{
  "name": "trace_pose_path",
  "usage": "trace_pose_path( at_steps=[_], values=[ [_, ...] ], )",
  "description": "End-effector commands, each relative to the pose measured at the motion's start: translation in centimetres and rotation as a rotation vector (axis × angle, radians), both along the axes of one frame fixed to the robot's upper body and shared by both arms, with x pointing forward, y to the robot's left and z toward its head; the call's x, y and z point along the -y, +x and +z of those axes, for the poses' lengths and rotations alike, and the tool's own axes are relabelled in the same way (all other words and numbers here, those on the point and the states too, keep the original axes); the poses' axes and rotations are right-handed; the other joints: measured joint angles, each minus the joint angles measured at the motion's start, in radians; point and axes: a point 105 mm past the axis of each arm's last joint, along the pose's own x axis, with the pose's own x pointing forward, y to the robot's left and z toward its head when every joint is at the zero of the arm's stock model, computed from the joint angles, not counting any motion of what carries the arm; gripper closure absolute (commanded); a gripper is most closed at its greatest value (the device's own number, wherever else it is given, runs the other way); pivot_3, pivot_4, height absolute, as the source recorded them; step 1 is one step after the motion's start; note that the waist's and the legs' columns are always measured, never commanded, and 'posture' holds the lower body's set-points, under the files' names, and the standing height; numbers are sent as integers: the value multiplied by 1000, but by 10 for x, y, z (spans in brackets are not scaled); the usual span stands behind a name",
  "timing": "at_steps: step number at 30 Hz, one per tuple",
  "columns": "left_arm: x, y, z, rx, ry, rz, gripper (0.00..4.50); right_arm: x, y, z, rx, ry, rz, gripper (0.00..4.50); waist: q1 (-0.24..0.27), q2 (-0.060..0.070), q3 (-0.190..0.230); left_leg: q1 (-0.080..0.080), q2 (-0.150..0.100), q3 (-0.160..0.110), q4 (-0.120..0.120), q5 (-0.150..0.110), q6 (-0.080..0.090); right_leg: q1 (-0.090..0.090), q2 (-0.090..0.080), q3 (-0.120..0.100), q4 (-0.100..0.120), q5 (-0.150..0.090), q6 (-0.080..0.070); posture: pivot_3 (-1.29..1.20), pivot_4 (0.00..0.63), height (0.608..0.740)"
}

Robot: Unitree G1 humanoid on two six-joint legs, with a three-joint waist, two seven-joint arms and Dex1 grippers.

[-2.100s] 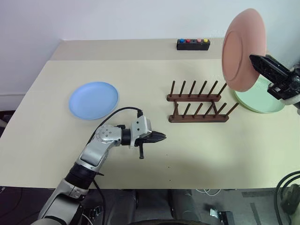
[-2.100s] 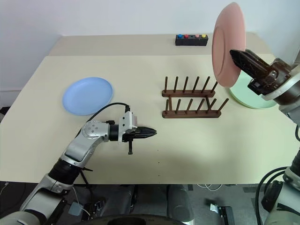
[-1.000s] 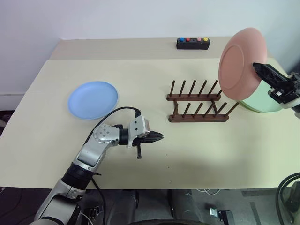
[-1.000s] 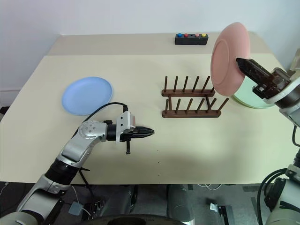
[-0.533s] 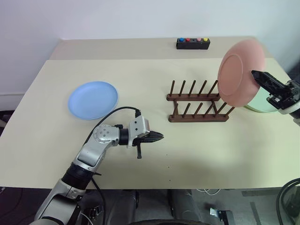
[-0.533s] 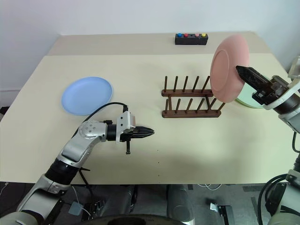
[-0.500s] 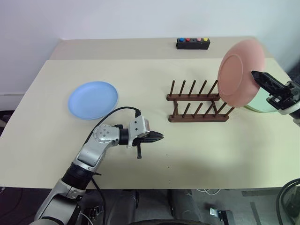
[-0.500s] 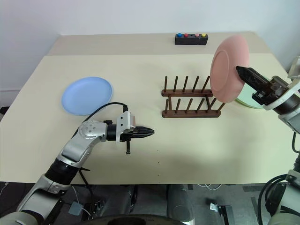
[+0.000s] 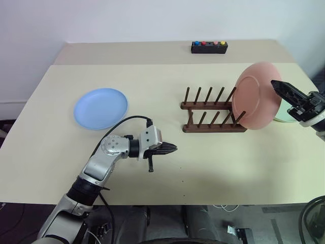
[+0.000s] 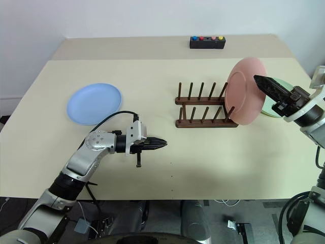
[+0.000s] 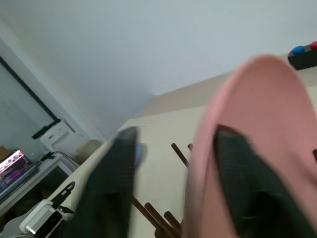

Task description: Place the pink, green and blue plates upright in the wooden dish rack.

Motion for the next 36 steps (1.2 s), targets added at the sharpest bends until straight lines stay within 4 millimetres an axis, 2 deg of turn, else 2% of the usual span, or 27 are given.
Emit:
trace_pose_path(
  at_steps=[1,7,12,14,18,19,22,23,24,26,30,36],
  values=[
    [0,-1,9,32,-17,-7,4421,6,-5,12,60,-4,-30,1544,0,0,0,0,0,0,0,0,0,0,0,0,0,0,0,0,150,740],
    [0,-2,9,30,-18,-7,4421,19,-10,20,100,-52,-113,1544,0,0,0,0,0,0,0,0,0,0,0,0,0,0,0,0,150,740],
    [-1,-2,8,28,-19,-1,4421,43,-30,29,141,-225,-225,1544,3,0,0,0,0,0,0,0,0,0,0,0,0,0,0,0,150,740],
    [-2,-2,8,28,-17,0,4421,52,-39,24,128,-349,-267,1544,3,0,0,0,0,0,0,0,0,0,0,0,0,0,0,0,150,740],
    [-2,-1,8,27,-17,0,4421,66,-42,-7,33,-612,-330,1544,-4,0,0,0,0,0,0,0,0,0,0,0,0,0,0,0,150,740],
    [-1,-1,8,27,-16,-2,4421,70,-40,-17,17,-692,-354,1544,-6,0,0,1,0,1,1,0,0,1,0,0,0,0,0,0,150,740],
    [0,0,8,28,-14,-12,4421,91,-25,-49,-83,-915,-457,738,-9,1,0,4,0,2,1,0,0,2,0,1,1,0,0,0,150,740],
    [1,0,8,28,-15,-14,4421,95,-21,-60,-104,-1017,-463,296,-9,1,-1,5,0,2,1,0,0,3,0,1,1,0,0,0,150,740],
    [2,0,8,28,-15,-17,4421,97,-18,-68,-110,-1114,-463,71,-7,1,-1,6,0,3,1,0,0,4,0,2,1,0,0,0,150,740],
    [3,1,8,29,-16,-21,4421,105,-8,-79,-114,-1243,-500,71,-8,1,-1,6,0,3,0,0,0,4,0,2,1,0,0,0,150,740],
    [4,1,8,29,-18,-22,4421,107,15,-92,-72,-1355,-518,71,-9,2,0,7,0,4,0,0,0,4,0,3,1,0,0,0,150,740],
    [2,-1,8,30,-19,-11,4421,108,40,-107,-78,-1388,-509,71,-13,2,0,7,0,5,-1,0,0,4,0,4,1,0,0,0,150,740]
  ],
)
